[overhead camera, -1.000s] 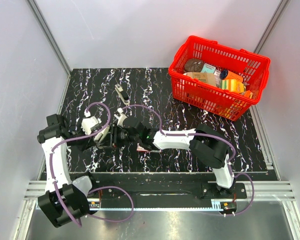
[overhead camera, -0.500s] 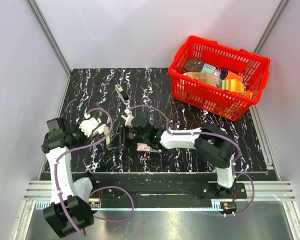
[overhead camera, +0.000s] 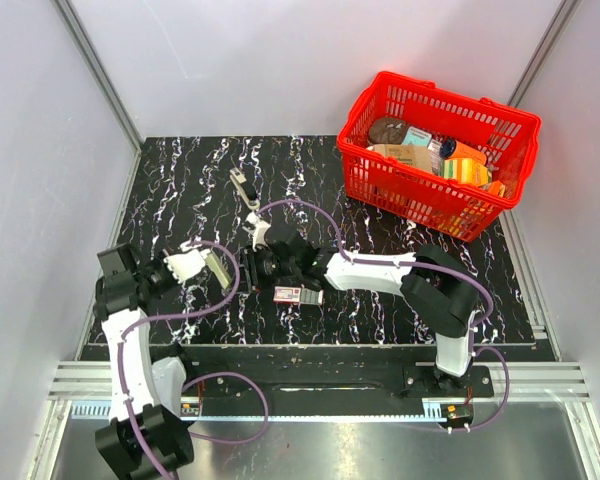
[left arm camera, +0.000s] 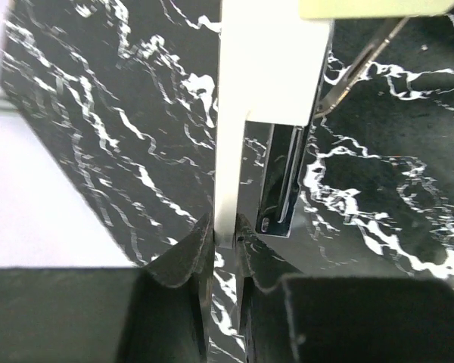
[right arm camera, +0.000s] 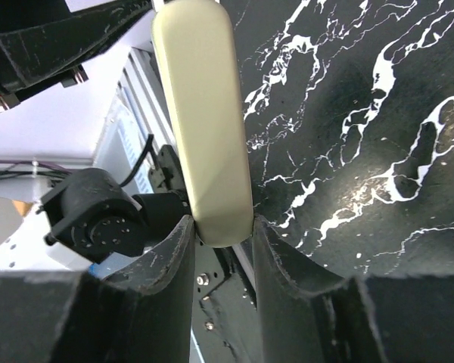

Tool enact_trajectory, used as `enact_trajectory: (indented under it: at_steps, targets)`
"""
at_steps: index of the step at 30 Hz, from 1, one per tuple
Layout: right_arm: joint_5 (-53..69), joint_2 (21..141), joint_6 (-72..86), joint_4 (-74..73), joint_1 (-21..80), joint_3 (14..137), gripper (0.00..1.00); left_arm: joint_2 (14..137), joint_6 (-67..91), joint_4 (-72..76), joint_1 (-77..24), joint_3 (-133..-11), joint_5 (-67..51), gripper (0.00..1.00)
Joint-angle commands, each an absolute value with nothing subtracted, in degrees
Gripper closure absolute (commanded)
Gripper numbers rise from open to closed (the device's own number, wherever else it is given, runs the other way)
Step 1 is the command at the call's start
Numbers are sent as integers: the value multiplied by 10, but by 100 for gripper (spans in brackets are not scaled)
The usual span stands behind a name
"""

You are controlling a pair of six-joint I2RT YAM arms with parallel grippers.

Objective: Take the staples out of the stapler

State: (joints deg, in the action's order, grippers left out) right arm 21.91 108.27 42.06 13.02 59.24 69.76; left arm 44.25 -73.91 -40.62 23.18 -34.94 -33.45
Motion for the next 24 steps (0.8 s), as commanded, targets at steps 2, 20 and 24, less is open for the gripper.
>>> enact_trajectory:
  at_steps: [2,20,24]
  targets:
    - [200,1051,353,79,591,736,100,381,-859,-280,231,-310,-347,97]
    - [205,1094,444,180,593,789,100,432,-721,-483,213,-372,-439,71]
    - [194,1106,469,199,593,811,100,499,-667,-571,212,-431,-507,62]
